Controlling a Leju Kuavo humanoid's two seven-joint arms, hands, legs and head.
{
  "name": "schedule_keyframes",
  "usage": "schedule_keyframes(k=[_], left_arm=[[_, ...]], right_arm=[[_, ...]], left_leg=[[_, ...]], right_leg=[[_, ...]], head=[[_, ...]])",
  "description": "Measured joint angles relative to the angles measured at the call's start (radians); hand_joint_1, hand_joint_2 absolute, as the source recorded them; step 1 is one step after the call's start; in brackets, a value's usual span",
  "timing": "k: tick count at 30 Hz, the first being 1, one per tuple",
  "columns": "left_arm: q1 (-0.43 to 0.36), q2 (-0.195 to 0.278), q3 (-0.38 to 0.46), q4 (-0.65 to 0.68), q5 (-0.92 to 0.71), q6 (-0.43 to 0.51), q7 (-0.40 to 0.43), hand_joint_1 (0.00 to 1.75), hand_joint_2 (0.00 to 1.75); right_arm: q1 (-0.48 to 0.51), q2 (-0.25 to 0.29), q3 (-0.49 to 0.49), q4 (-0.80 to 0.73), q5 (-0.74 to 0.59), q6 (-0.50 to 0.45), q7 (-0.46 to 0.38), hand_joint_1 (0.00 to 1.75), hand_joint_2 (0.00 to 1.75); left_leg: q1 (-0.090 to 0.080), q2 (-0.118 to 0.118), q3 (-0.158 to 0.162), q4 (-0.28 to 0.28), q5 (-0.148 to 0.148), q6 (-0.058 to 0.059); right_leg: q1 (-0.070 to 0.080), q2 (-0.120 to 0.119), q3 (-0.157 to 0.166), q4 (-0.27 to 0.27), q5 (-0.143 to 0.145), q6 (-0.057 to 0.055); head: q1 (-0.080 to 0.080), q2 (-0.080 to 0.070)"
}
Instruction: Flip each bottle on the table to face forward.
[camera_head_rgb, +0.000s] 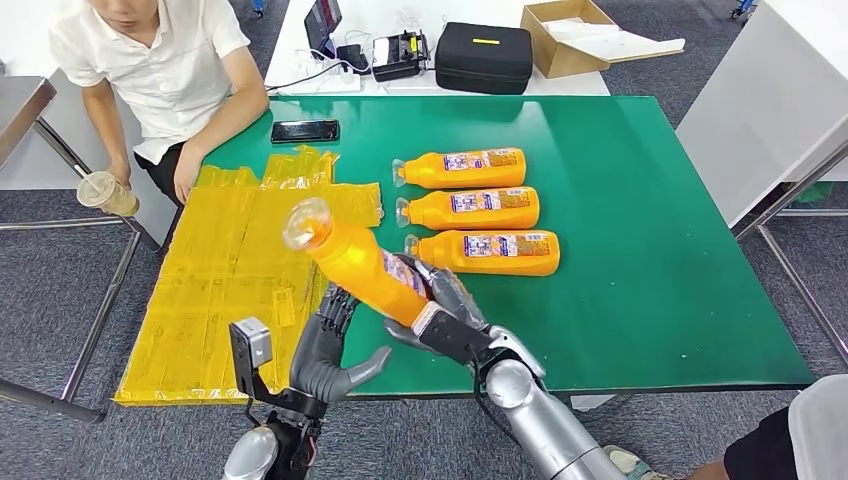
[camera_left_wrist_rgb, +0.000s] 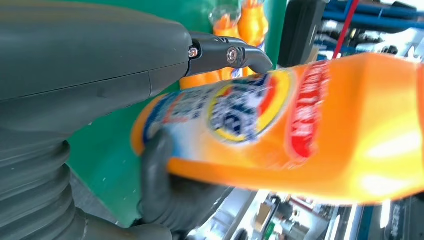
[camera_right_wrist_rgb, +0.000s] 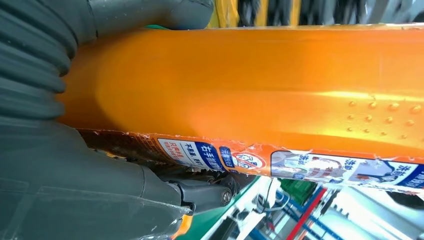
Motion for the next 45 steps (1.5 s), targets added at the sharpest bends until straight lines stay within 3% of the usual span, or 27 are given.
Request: schedule_keyframes(k=[7, 20, 29, 30, 33, 34, 43, 44, 45], left_arm=[[-0.018, -0.007, 0.021, -0.002, 0.002, 0.058, -0.003, 0.0, 1.75], [-0.029, -0.01, 0.046, 0.009, 0.081, 0.079, -0.01, 0.0, 1.75], [-0.032, -0.012, 0.049, 0.016, 0.204, -0.006, 0.02, 0.0, 1.75], [-0.035, -0.012, 0.048, 0.02, 0.234, -0.028, 0.03, 0.24, 1.75], [-0.04, -0.012, 0.045, 0.034, 0.313, -0.084, 0.045, 1.54, 1.75], [-0.041, -0.012, 0.045, 0.039, 0.324, -0.092, 0.045, 1.75, 1.75], [-0.055, -0.012, 0.044, 0.069, 0.342, -0.1, 0.035, 1.75, 1.75], [-0.055, -0.012, 0.043, 0.069, 0.34, -0.1, 0.029, 1.75, 1.75], [-0.055, -0.012, 0.043, 0.069, 0.337, -0.1, 0.024, 1.75, 1.75]], right_arm=[[0.023, 0.008, 0.045, 0.0, 0.01, -0.01, -0.001, 1.75, 1.75], [0.027, 0.023, 0.077, 0.0, 0.011, -0.016, -0.001, 1.75, 1.75], [0.021, 0.031, 0.087, 0.005, -0.003, -0.012, -0.016, 1.75, 1.75], [0.017, 0.033, 0.089, 0.008, -0.01, -0.008, -0.023, 1.75, 1.75], [0.002, 0.04, 0.092, 0.024, -0.029, 0.003, -0.039, 1.75, 1.75], [-0.002, 0.041, 0.092, 0.031, -0.034, 0.004, -0.042, 1.75, 1.75], [-0.017, 0.043, 0.091, 0.071, -0.046, -0.001, -0.053, 1.71, 1.75], [-0.017, 0.045, 0.091, 0.075, -0.046, -0.003, -0.053, 1.64, 1.75], [-0.018, 0.047, 0.091, 0.079, -0.046, -0.006, -0.053, 1.38, 1.75]], left_leg=[[0.0, 0.0, 0.0, 0.0, 0.0, 0.0], [0.0, 0.0, 0.0, 0.0, 0.0, 0.0], [0.0, 0.0, 0.0, 0.0, 0.0, 0.0], [0.0, 0.0, 0.0, 0.0, 0.0, 0.0], [0.0, 0.0, 0.0, 0.0, 0.0, 0.0], [0.0, 0.0, 0.0, 0.0, 0.0, 0.0], [0.0, 0.0, 0.0, 0.0, 0.0, 0.0], [0.0, 0.0, 0.0, 0.0, 0.0, 0.0], [0.0, 0.0, 0.0, 0.0, 0.0, 0.0]], right_leg=[[0.0, 0.0, 0.0, 0.0, 0.0, 0.0], [0.0, 0.0, 0.0, 0.0, 0.0, 0.0], [0.0, 0.0, 0.0, 0.0, 0.0, 0.0], [0.0, 0.0, 0.0, 0.0, 0.0, 0.0], [0.0, 0.0, 0.0, 0.0, 0.0, 0.0], [0.0, 0.0, 0.0, 0.0, 0.0, 0.0], [0.0, 0.0, 0.0, 0.0, 0.0, 0.0], [0.0, 0.0, 0.0, 0.0, 0.0, 0.0], [0.0, 0.0, 0.0, 0.0, 0.0, 0.0]], head=[[0.0, 0.0], [0.0, 0.0], [0.0, 0.0], [0.0, 0.0], [0.0, 0.0], [0.0, 0.0], [0.0, 0.0], [0.0, 0.0], [0.0, 0.0]])
